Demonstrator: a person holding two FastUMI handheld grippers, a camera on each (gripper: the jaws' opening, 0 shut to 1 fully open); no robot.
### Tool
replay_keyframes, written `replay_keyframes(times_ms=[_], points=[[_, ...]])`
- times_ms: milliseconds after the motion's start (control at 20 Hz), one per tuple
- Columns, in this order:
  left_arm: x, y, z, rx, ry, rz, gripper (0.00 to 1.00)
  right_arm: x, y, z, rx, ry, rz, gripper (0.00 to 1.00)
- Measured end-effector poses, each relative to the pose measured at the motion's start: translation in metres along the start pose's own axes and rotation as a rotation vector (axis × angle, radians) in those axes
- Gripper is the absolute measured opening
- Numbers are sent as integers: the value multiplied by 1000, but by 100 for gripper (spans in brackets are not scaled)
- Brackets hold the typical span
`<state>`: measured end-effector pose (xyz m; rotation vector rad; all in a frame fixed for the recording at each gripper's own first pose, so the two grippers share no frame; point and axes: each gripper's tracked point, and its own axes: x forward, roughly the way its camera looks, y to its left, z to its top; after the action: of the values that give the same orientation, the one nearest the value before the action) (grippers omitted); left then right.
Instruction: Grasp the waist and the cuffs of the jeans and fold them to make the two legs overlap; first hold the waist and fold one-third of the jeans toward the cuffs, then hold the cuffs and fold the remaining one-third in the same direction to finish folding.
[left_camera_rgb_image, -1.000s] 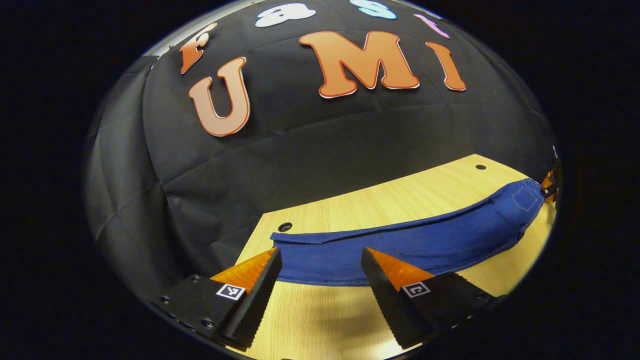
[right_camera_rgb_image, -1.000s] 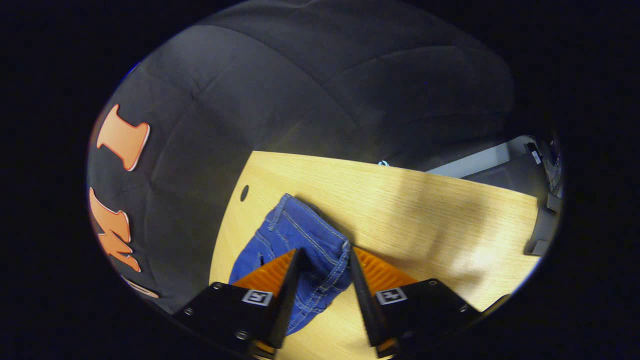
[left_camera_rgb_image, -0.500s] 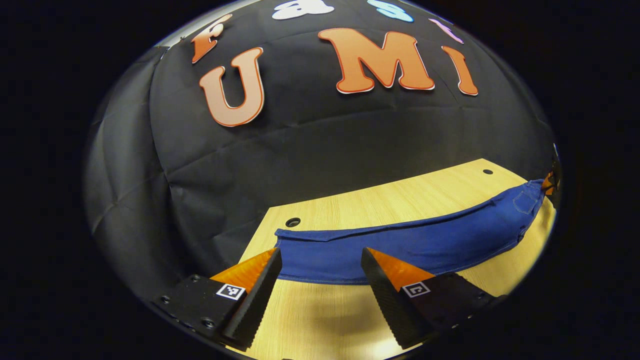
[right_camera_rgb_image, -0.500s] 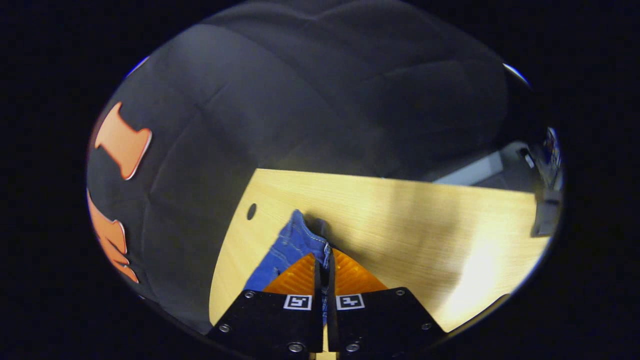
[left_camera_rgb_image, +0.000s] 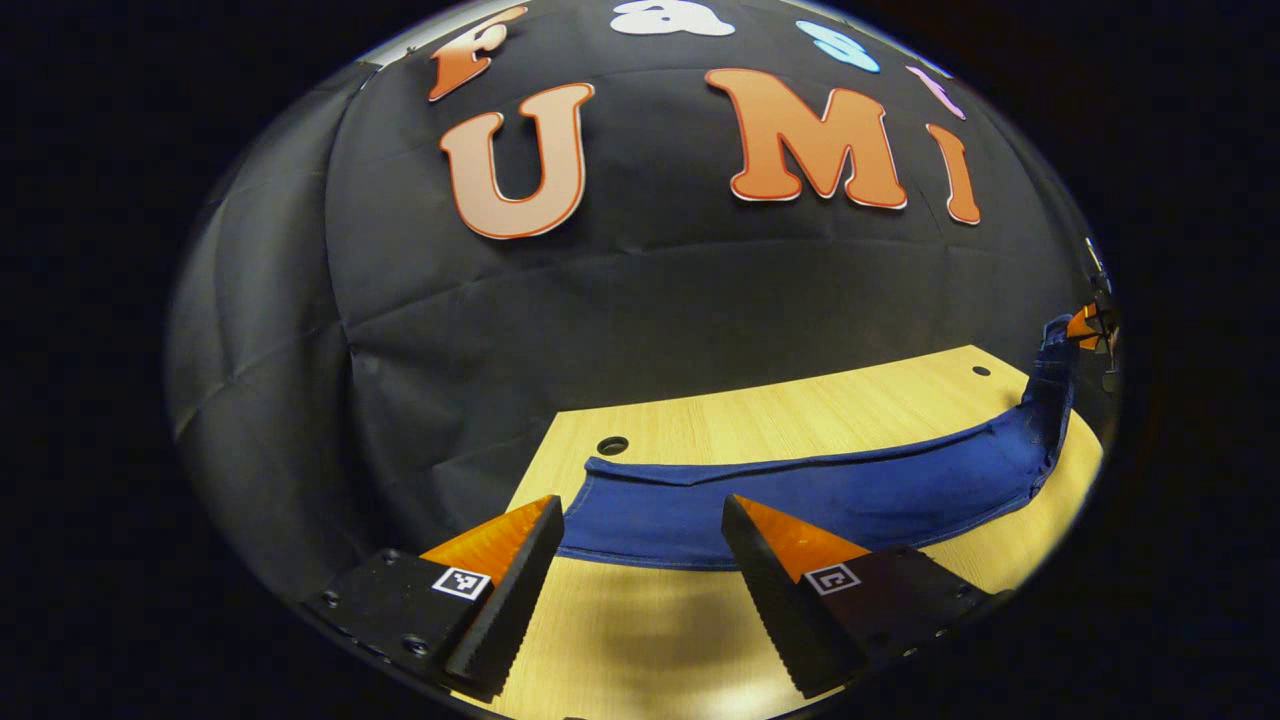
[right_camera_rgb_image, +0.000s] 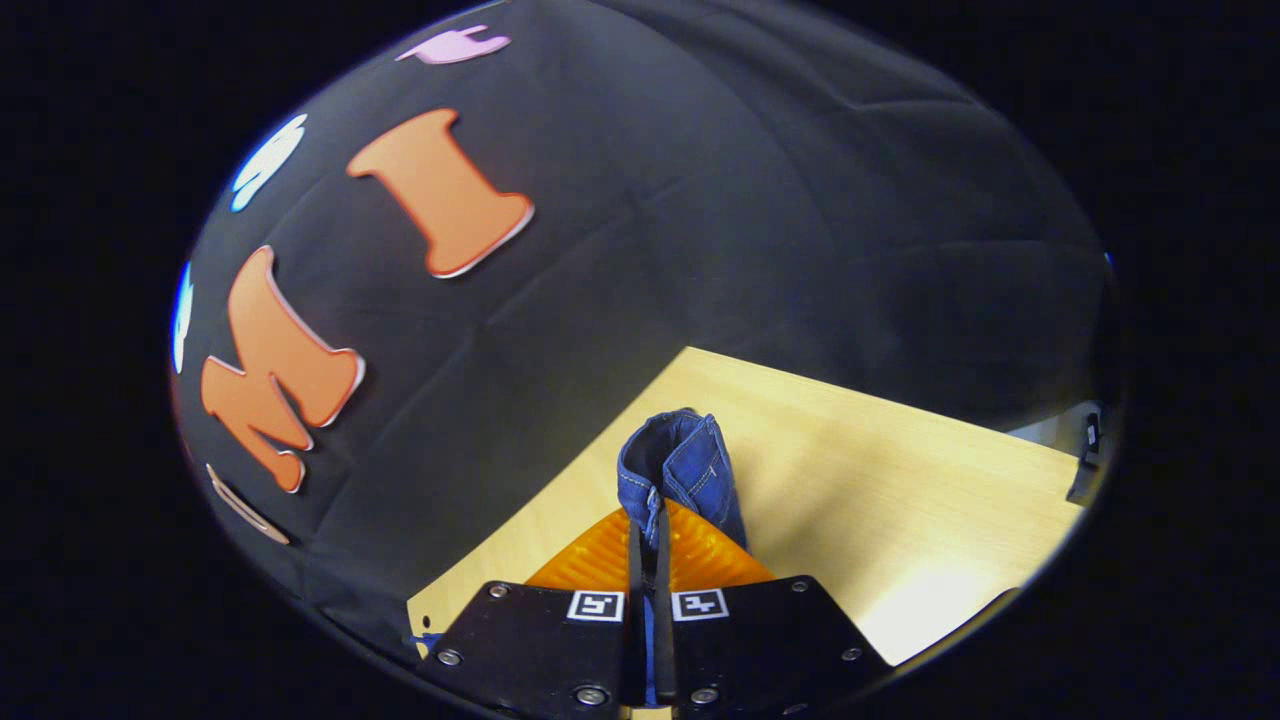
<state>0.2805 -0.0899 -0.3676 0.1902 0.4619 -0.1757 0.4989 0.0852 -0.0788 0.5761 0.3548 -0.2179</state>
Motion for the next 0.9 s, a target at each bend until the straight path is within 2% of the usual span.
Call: replay_keyframes(times_ms=[150, 350, 500, 600, 750, 900], points=[[2, 20, 6, -2, -18, -6, 98, -5, 68, -23, -102, 9, 50, 3], [8, 40, 5, 19, -16, -20, 98, -19, 139, -61, -190, 40, 131, 3], [12, 51, 2, 11, -13, -36, 98, -19, 191, -113, -262, 86, 203, 3], [13, 59, -2, -3, -7, -41, 98, -22, 227, -154, -280, 137, 279, 3], [16, 71, -10, -14, 1, -41, 98, -11, 253, -217, -341, 220, 309, 4], [21, 83, -16, -29, 10, -32, 98, -4, 244, -267, -400, 309, 308, 3]])
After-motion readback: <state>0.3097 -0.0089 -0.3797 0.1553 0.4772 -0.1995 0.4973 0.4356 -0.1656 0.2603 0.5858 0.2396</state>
